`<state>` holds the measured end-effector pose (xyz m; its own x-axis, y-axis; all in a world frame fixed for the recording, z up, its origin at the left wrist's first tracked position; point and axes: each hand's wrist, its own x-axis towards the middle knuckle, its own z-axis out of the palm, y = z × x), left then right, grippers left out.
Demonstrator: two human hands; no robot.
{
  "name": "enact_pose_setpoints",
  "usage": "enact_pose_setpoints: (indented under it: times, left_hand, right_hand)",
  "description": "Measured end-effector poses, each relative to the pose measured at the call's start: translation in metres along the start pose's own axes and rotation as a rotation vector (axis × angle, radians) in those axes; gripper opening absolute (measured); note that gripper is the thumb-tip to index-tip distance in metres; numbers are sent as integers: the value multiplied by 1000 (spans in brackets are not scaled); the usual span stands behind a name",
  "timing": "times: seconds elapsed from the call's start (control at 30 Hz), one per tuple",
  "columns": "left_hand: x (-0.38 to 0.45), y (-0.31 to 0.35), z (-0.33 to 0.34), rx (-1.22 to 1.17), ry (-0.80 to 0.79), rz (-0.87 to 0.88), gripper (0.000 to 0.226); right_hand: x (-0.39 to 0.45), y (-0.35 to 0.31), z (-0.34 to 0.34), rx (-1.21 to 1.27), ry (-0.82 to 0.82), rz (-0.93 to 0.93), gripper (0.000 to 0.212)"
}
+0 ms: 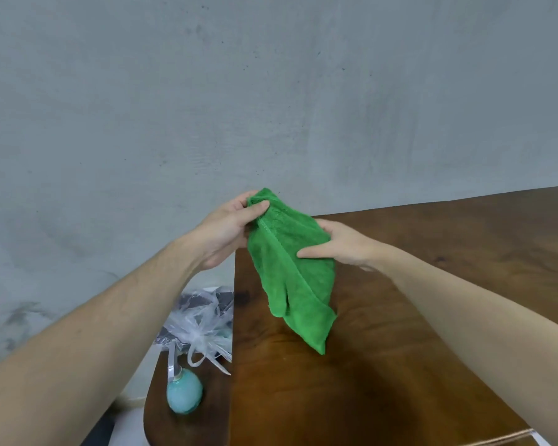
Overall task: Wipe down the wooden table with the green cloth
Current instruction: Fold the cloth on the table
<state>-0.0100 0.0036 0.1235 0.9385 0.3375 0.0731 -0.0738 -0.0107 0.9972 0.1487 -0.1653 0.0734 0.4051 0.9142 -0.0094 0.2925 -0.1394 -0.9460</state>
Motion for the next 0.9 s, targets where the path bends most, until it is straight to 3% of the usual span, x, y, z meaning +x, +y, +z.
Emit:
enact_pose_setpoints:
  times: [0.13,0.3,0.43,0.57,0.7,0.9]
  left_hand:
    - [-2,-5,-9,157,124,19,15]
    - [3,-20,-22,196,140,9,15]
    - [33,-35,-36,191,188,-89,20]
    - [82,-62,-60,196,266,-244,24]
    - [133,-100,-84,351,319,-361,19]
    - [204,-141,-118,367,509,-379,19]
  right_hand:
    - [-7,-2,-20,-65,14,-1,36]
    - [-11,-7,-36,37,-80,0,11]
    - [24,3,-44,26,-4,-11,22]
    - [91,28,-58,-80,140,109,35]
    - [160,66,-69,-200,23,234,26]
    - [256,112,-74,-368,190,81,23]
